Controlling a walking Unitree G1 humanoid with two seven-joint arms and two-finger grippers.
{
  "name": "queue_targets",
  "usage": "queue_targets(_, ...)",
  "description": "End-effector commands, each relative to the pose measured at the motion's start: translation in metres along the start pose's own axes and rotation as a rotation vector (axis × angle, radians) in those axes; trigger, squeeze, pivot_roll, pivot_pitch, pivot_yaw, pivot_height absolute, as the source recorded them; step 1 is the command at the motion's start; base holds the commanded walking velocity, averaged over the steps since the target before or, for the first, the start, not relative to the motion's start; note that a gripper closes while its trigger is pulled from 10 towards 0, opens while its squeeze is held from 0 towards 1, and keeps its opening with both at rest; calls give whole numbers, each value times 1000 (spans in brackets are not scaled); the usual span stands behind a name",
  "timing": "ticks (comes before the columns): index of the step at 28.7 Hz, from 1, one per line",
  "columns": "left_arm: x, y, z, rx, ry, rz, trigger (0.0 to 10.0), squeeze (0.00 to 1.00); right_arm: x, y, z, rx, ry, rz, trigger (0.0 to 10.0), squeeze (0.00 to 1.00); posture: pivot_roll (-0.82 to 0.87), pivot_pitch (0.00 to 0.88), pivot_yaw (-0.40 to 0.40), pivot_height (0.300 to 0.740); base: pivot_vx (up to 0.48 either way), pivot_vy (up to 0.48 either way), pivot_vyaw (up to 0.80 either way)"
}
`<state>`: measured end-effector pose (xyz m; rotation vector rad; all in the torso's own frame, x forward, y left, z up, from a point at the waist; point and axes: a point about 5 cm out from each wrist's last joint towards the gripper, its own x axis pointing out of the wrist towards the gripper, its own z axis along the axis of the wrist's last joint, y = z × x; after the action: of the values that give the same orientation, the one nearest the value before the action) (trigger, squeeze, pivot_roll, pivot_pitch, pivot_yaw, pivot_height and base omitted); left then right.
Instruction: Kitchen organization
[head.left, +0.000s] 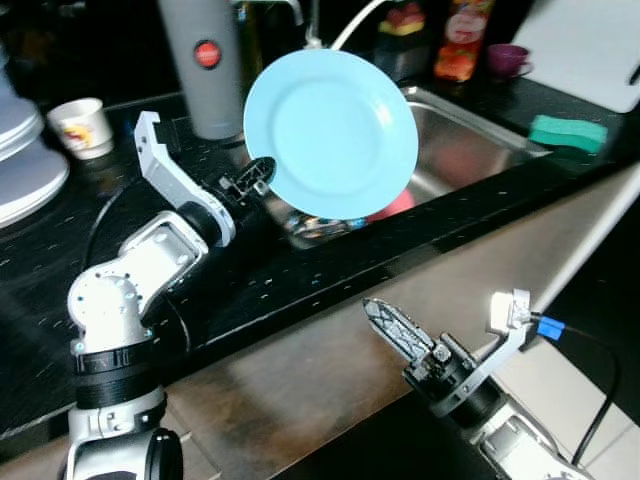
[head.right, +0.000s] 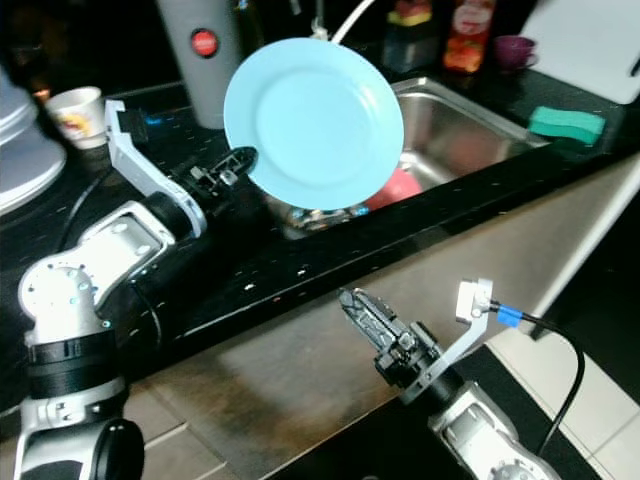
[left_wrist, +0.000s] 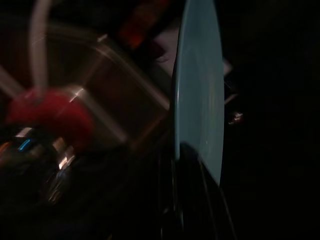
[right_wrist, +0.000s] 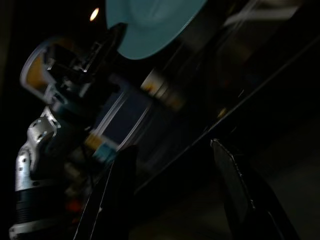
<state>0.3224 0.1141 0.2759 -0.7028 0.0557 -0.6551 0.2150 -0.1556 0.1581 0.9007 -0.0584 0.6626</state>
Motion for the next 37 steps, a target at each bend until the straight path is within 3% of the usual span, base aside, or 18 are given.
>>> queue_targets(1,0,7,0,24,4,34,10000,0,0,2,-1,6,-13,2,10000,0,-6,34,62,740,0,0,-800)
queue_targets(3,8,11,-4,120,53,76,10000,0,0,2,-1,10,-21,0,10000,0,-12,33,63,740,0,0,0)
queue_targets(4,8,11,-4,120,53,76,10000,0,0,2,-1,10,-21,0,10000,0,-12,33,63,740,0,0,0)
queue_targets(7,21,22,-5,289,95,160,10000,0,0,3,-1,4,-23,2,10000,0,-18,35,67,740,0,0,0)
queue_targets(11,38,26,6,521,88,225,10000,0,-1,5,-2,2,-22,2,10000,0,-30,45,75,740,0,0,0)
queue_targets(13,41,27,9,570,78,243,10000,0,-1,6,-2,2,-22,3,10000,0,-31,47,77,740,0,0,0)
queue_targets(15,49,25,21,701,40,266,10000,0,-2,8,-2,0,-24,2,10000,0,-37,57,80,740,0,0,0)
queue_targets(19,59,17,41,801,-45,247,10000,0,-6,11,-3,0,-24,-1,10000,0,-43,71,81,740,0,0,0)
queue_targets(22,62,15,43,820,-56,227,10000,0,-7,13,-3,0,-21,-1,10000,0,-45,79,81,740,0,0,0)
queue_targets(24,67,14,37,862,-33,168,10000,0,-8,15,-4,0,-14,-2,10000,0,-48,85,82,740,0,0,0)
queue_targets(27,73,20,10,1007,65,46,10000,0,-12,21,-7,0,3,-2,10000,0,-63,112,84,740,0,0,0)
queue_targets(29,73,24,5,1037,90,34,10000,0,-12,22,-7,3,4,-5,10000,0,-65,117,85,740,0,0,0)
queue_targets(31,74,33,-1,1149,139,30,10000,0,-15,25,-8,5,5,-10,10000,0,-70,131,87,740,0,0,0)
queue_targets(35,75,35,-3,1193,154,23,10000,0,-16,27,-8,6,6,-11,10000,0,-73,136,89,740,0,0,0)
queue_targets(36,77,40,-2,1295,165,34,10000,0,-19,31,-9,11,9,-16,10000,0,-77,157,98,740,0,0,0)
queue_targets(37,77,40,-2,1295,165,34,10000,0,-19,31,-9,11,9,-16,10000,0,-77,157,98,740,0,0,0)
